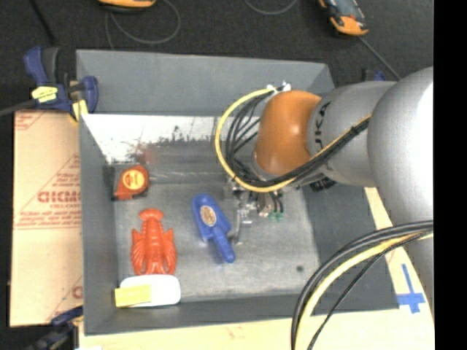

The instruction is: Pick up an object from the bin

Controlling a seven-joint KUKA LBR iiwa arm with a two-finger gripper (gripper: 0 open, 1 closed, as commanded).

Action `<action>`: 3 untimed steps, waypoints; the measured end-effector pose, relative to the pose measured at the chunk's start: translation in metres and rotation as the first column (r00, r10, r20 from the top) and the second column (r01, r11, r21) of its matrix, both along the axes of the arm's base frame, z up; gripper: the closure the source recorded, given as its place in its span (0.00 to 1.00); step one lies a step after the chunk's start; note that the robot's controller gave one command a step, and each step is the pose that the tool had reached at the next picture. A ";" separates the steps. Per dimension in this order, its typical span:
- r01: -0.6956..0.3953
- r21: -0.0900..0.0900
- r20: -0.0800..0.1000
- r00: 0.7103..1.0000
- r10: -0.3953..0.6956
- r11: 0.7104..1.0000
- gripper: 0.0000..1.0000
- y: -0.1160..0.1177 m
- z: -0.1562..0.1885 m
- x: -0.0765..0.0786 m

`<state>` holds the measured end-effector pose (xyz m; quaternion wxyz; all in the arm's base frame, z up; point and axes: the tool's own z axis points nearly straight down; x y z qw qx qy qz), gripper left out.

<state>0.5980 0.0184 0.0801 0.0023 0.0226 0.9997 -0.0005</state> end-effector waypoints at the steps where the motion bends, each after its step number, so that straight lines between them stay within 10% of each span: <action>1: -0.003 0.001 -0.006 1.000 0.003 1.000 0.00 0.019 0.025 -0.019; 3: -0.311 -0.001 0.000 0.950 0.311 0.950 0.00 0.040 0.002 -0.032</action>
Offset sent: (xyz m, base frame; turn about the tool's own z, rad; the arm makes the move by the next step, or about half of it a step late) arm -0.0307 0.0193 0.0005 -0.4494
